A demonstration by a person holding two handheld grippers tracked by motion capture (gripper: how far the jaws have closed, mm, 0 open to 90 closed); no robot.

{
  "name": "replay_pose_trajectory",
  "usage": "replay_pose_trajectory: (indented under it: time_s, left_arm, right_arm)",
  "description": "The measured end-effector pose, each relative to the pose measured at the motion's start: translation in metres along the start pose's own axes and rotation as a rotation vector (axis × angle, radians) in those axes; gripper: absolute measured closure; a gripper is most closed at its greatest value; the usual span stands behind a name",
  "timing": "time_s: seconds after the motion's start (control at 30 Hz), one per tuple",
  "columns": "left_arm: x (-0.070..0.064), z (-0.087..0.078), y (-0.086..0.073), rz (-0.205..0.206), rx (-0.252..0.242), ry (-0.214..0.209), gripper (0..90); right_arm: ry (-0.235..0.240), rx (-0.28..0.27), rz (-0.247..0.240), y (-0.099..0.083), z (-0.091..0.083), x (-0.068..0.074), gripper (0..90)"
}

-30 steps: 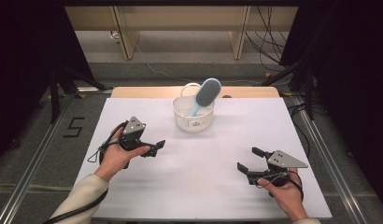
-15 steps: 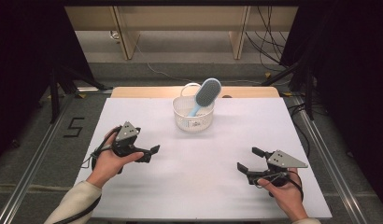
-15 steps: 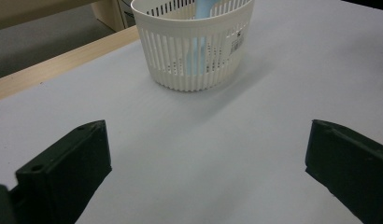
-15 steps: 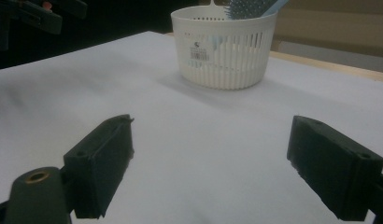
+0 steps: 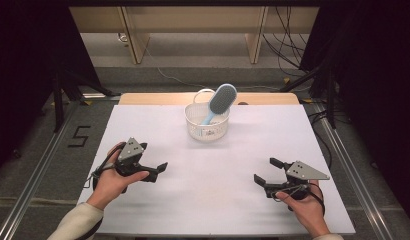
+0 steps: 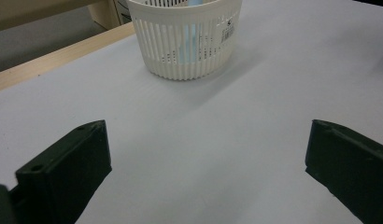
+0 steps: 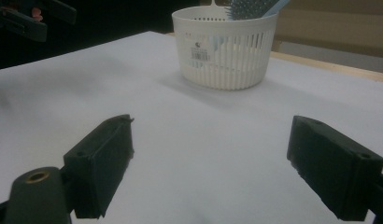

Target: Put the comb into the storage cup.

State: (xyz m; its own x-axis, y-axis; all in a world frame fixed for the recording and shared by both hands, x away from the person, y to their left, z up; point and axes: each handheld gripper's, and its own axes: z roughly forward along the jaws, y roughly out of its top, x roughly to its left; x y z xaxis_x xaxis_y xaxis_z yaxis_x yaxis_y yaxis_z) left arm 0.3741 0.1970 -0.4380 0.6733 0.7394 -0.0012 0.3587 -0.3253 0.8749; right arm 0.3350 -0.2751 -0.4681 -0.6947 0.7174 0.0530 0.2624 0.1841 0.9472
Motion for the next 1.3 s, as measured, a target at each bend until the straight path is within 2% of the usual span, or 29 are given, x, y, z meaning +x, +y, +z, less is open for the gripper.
replay_pose_trajectory:
  time_s: [0.6, 0.8, 1.03, 1.3]
  left_arm:
    - [0.003, -0.012, -0.020, 0.026, 0.006, 0.002, 0.0]
    - [0.004, -0.015, -0.028, 0.023, 0.011, 0.007, 0.0]
    - [0.003, -0.019, -0.031, 0.031, 0.001, 0.021, 0.0]
    - [0.002, -0.018, -0.036, 0.040, 0.012, 0.025, 0.0]
  right_arm:
    - [-0.003, 0.010, 0.000, -0.001, -0.005, -0.004, 15.3]
    - [-0.005, 0.013, 0.006, -0.002, -0.007, -0.006, 15.3]
    - [-0.005, 0.016, 0.010, -0.003, -0.009, -0.008, 15.4]
    - [-0.004, 0.012, 0.011, -0.003, -0.008, -0.007, 15.4]
